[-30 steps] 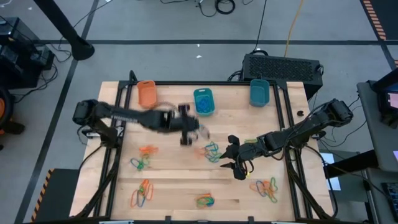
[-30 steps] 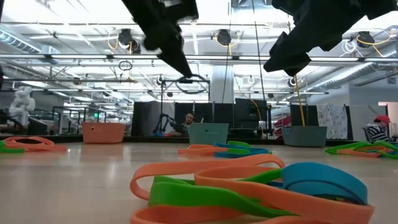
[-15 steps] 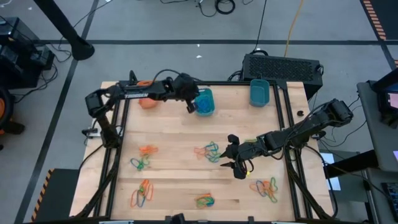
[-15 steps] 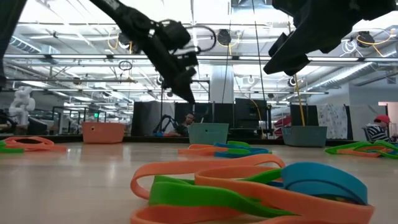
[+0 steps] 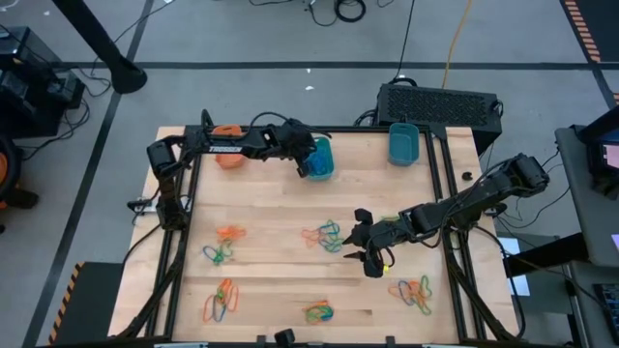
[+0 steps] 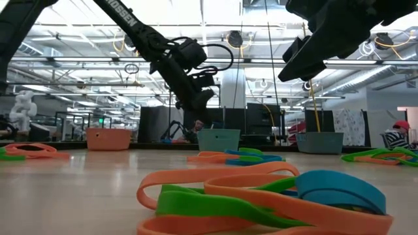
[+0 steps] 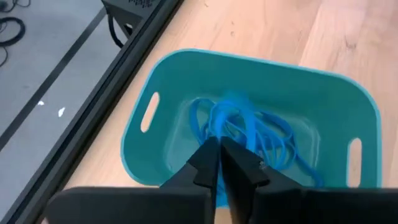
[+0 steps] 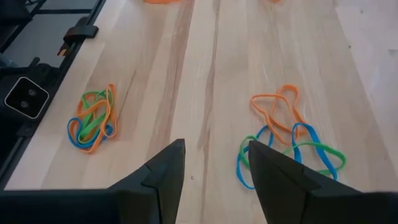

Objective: Sort rubber bands into baskets
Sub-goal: Put the blue rubber band into the light blue bin

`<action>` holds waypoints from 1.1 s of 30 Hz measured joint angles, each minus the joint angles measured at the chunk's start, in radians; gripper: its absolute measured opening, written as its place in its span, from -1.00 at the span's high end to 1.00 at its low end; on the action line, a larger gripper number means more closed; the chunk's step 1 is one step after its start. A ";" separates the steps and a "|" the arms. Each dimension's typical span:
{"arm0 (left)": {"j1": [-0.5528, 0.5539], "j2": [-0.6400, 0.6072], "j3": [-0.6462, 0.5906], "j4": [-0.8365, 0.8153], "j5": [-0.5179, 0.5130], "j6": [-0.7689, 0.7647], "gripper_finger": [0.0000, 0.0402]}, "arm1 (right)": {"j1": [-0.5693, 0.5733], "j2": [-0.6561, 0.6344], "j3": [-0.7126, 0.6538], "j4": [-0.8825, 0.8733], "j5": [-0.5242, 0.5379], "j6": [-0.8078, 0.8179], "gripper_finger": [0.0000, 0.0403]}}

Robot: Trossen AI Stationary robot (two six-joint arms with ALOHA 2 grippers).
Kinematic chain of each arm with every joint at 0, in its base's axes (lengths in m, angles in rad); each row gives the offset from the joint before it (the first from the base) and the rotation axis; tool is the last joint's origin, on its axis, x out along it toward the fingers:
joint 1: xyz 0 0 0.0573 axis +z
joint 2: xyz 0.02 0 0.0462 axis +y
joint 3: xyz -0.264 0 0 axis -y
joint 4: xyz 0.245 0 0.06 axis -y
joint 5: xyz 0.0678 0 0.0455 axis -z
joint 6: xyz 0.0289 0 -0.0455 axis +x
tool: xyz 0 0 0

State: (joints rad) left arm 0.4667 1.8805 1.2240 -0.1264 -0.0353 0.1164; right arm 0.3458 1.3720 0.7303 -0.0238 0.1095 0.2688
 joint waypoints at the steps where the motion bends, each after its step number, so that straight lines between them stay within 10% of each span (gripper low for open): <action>1: 0.000 0.000 0.000 -0.001 0.000 0.002 0.77 | 0.000 0.000 0.000 0.000 0.000 -0.004 0.16; 10: -0.003 -0.001 0.022 -0.045 -0.008 0.019 0.40 | 0.000 0.000 0.000 0.000 0.003 -0.009 0.16; 24: -0.100 -0.124 0.118 -0.478 0.062 -0.024 0.37 | -0.027 0.000 0.000 -0.002 0.007 -0.016 0.16; 33: -0.279 -0.339 0.077 -0.582 0.060 -0.062 0.36 | -0.029 0.000 0.000 0.093 0.260 -0.006 0.16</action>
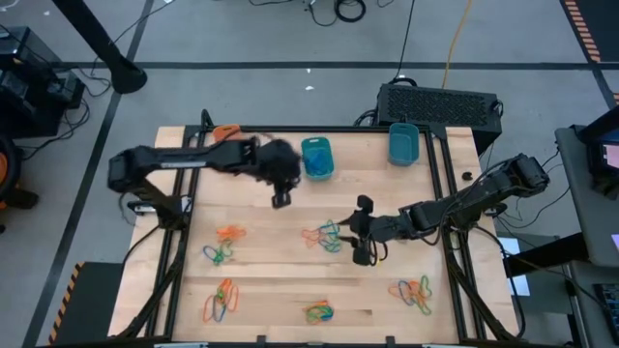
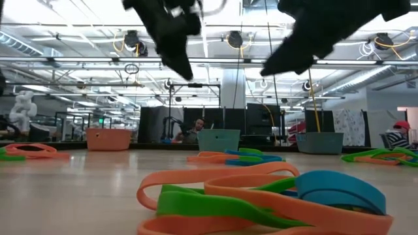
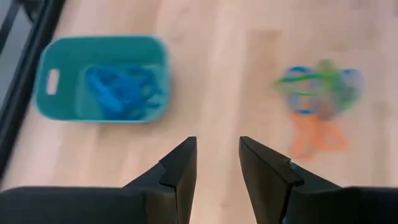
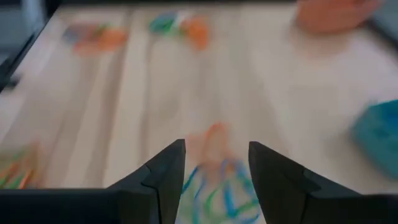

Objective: Sort rubber bands into baskets
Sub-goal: Put the blue rubber band into the light blue bin

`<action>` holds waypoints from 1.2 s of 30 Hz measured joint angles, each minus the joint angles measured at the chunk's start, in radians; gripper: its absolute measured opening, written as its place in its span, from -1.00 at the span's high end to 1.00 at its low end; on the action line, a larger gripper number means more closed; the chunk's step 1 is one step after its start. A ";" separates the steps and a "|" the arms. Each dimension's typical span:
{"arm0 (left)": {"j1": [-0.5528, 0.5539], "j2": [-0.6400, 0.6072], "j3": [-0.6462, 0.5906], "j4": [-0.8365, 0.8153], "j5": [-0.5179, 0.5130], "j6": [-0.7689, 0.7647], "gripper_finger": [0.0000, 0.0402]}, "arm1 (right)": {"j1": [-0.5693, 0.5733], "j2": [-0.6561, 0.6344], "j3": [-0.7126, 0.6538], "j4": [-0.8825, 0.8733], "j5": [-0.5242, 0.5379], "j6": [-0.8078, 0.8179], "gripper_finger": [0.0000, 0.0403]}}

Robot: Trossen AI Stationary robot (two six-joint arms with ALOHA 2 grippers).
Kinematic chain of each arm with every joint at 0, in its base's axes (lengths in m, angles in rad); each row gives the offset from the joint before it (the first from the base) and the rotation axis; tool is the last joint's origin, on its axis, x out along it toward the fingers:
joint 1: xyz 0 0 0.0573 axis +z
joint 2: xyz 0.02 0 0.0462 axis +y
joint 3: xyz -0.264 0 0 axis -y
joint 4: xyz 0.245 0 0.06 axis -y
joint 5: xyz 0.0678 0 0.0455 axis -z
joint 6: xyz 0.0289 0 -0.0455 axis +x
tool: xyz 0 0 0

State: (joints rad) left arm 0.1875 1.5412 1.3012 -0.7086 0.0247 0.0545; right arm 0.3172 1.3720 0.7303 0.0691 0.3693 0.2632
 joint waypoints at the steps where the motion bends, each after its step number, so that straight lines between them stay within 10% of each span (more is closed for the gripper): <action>1: -0.027 -0.029 -0.015 -0.004 0.000 -0.025 0.36 | 0.000 0.002 0.000 0.028 0.038 0.001 0.16; 11: -0.376 -0.271 -0.222 -0.030 -0.013 -0.412 0.36 | 0.000 0.014 0.000 0.171 0.102 -0.026 0.16; 22: -0.877 -0.256 -0.273 -0.043 0.000 -0.992 0.36 | -0.005 0.017 0.001 0.249 0.097 -0.100 0.16; 28: -0.996 -0.210 -0.273 -0.041 -0.138 -1.129 0.36 | -0.009 0.017 0.001 0.269 0.097 -0.118 0.16; 36: -1.086 -0.099 -0.273 -0.031 -0.021 -1.339 0.36 | -0.009 0.017 0.001 0.262 0.041 -0.120 0.16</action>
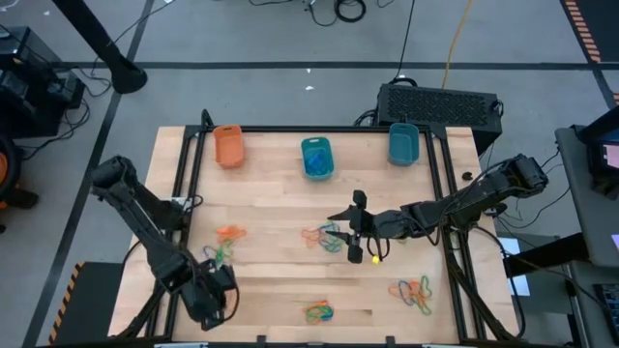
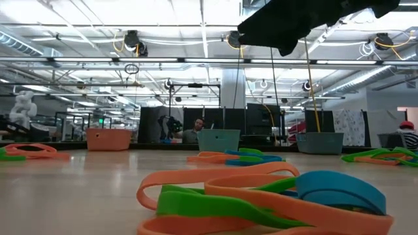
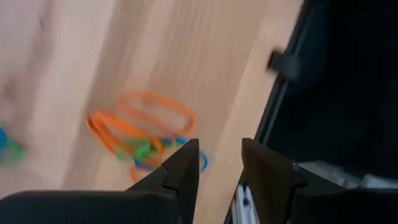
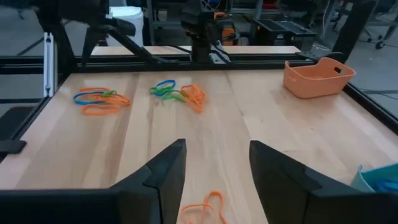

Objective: Sort rubber bands into baskets
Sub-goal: Put the blue rubber band into the light blue bin

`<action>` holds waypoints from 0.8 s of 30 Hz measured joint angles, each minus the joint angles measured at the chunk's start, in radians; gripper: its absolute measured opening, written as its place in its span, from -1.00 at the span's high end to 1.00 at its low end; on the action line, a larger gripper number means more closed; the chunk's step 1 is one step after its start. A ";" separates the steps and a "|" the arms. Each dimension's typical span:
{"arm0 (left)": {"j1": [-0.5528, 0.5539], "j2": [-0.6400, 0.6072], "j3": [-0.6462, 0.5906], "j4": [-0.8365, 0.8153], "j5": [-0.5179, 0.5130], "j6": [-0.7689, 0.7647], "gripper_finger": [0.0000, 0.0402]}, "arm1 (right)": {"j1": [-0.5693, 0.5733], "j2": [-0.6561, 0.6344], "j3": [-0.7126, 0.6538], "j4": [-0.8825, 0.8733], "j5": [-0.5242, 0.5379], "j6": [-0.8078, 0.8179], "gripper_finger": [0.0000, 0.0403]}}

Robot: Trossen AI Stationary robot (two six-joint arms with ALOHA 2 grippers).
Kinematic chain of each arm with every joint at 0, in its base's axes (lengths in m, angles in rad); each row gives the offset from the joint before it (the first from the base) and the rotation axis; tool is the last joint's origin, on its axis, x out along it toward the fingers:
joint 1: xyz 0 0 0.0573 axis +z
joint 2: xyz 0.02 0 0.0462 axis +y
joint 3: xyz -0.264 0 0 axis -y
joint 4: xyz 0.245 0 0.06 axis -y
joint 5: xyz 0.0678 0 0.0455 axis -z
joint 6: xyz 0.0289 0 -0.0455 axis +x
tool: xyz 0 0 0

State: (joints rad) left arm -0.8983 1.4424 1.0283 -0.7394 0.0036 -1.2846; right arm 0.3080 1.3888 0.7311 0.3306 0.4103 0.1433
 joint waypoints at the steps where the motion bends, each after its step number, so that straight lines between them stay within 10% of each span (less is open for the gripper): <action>1: -0.010 0.019 0.000 0.000 0.012 -0.018 0.36 | 0.000 0.000 0.000 -0.001 0.000 -0.004 0.16; 24: -0.051 0.281 0.000 0.154 0.228 -0.023 0.36 | -0.001 0.000 -0.001 -0.030 0.002 -0.029 0.16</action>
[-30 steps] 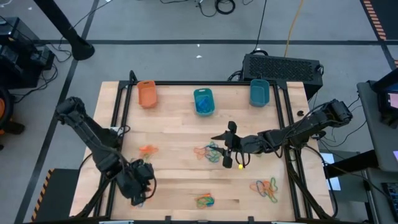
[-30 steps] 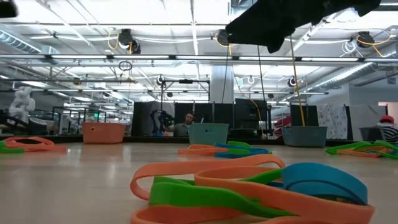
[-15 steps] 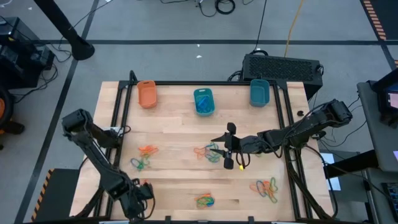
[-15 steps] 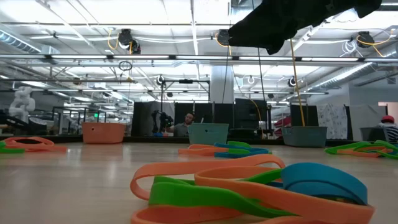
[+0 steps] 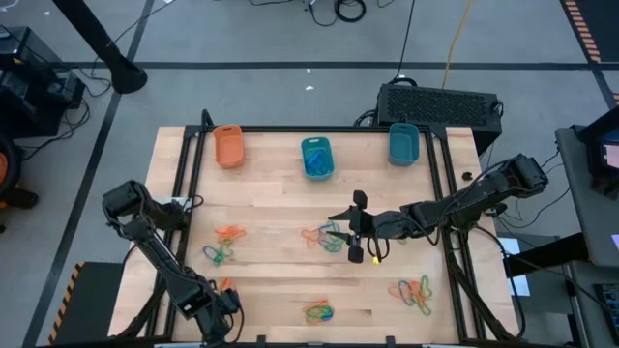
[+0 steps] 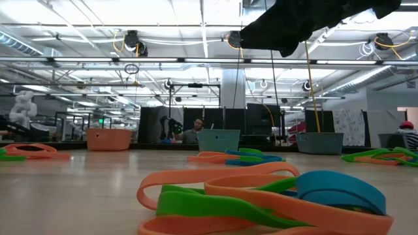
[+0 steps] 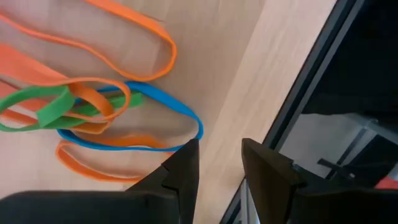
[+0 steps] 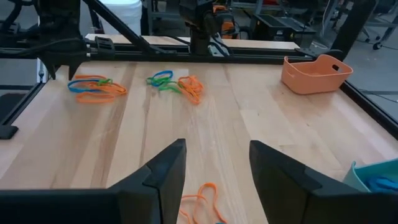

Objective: Sort rubber bands into baskets
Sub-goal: Put the blue rubber band into the light blue bin

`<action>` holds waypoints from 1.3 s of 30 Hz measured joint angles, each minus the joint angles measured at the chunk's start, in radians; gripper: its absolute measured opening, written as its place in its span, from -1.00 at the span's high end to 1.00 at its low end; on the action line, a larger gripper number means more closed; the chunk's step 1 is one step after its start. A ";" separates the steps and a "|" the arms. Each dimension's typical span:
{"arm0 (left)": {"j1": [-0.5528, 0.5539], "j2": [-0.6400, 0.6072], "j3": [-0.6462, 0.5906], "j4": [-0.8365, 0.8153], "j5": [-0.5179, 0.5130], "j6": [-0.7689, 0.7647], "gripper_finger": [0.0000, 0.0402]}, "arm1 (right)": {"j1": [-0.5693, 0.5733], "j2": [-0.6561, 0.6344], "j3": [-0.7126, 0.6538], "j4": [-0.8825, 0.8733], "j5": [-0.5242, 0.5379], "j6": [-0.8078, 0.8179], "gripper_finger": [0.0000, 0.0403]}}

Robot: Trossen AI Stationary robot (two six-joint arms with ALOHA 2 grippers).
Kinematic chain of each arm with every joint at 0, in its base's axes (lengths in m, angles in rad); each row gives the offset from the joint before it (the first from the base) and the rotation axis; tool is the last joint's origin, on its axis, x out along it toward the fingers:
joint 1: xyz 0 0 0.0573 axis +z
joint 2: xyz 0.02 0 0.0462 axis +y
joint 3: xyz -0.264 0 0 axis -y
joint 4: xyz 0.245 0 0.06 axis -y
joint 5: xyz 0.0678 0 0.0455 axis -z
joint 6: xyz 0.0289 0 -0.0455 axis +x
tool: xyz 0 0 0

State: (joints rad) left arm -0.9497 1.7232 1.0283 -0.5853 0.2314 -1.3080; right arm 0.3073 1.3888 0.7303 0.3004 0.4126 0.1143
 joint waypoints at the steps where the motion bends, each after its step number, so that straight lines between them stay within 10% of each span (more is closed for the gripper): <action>1: 0.000 0.002 0.000 0.003 0.000 0.008 0.36 | 0.000 0.000 0.000 0.000 0.000 0.000 0.16; 39: 0.023 0.106 0.013 -0.006 0.074 0.169 0.77 | 0.000 0.000 0.000 0.002 0.000 -0.007 0.16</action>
State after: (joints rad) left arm -0.9268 1.8294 1.0408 -0.5909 0.3053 -1.1392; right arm 0.3069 1.3888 0.7303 0.3019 0.4129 0.1077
